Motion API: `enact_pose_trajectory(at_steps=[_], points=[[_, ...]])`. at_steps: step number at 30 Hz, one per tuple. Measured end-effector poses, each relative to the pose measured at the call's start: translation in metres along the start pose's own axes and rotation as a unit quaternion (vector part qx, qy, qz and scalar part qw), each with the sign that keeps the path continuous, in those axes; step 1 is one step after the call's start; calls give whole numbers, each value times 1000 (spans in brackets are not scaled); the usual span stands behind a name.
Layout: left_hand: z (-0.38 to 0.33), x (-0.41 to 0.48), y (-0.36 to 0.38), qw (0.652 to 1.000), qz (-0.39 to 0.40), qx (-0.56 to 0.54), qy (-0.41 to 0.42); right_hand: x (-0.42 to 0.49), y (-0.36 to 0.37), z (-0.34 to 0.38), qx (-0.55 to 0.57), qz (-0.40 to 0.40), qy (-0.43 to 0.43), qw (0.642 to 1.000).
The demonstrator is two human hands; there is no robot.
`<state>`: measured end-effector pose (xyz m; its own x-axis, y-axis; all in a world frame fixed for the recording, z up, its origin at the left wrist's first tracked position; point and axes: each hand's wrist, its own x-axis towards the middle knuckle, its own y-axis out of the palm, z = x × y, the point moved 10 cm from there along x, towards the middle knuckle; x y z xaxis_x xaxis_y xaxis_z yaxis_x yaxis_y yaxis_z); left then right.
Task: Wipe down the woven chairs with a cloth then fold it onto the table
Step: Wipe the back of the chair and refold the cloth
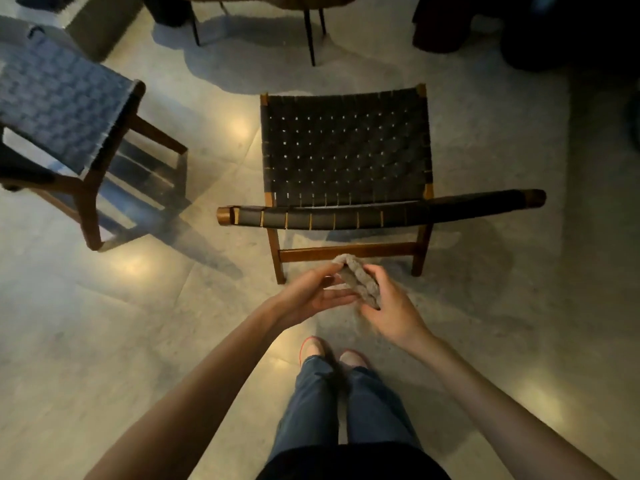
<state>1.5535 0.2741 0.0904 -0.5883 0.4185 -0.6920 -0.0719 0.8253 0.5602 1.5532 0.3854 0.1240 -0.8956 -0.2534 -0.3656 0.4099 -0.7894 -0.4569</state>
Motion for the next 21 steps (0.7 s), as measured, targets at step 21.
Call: enact_pose_trajectory(at_steps=[21], points=[[52, 247, -13, 854, -10, 481, 198, 106, -64, -246, 91, -216, 14, 972]])
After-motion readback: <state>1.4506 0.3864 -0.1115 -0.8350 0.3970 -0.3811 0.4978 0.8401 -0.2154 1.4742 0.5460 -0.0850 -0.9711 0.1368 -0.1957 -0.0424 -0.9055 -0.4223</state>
